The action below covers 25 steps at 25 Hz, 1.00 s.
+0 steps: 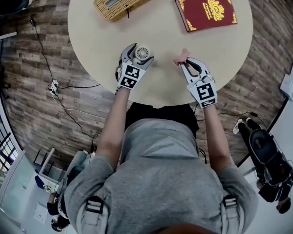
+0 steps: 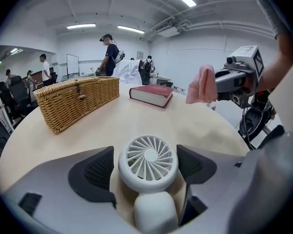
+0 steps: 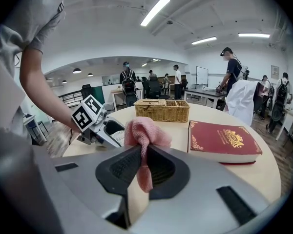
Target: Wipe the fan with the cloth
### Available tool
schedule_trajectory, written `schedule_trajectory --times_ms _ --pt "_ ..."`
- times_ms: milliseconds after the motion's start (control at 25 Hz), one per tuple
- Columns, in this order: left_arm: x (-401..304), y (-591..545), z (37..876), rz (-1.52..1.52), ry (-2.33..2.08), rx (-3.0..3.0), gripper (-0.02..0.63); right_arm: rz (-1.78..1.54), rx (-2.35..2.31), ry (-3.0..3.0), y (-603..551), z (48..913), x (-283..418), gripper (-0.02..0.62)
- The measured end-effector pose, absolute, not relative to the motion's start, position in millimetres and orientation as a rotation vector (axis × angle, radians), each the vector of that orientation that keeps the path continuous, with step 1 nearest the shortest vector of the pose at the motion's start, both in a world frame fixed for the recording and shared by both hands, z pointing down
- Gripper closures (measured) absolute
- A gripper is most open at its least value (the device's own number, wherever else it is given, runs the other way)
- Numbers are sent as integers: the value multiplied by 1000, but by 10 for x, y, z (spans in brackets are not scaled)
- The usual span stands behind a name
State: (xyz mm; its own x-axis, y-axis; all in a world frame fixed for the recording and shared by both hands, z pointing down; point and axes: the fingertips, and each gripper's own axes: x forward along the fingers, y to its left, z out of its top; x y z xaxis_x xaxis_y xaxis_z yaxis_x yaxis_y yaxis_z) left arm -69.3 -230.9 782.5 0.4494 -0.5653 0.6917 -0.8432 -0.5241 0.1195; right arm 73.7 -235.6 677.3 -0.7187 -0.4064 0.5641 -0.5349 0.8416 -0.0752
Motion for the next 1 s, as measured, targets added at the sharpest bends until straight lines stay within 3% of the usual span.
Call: schedule_trajectory --times_ms 1000 --pt "-628 -2374 7946 952 -1151 2221 224 313 668 -2480 -2286 6747 642 552"
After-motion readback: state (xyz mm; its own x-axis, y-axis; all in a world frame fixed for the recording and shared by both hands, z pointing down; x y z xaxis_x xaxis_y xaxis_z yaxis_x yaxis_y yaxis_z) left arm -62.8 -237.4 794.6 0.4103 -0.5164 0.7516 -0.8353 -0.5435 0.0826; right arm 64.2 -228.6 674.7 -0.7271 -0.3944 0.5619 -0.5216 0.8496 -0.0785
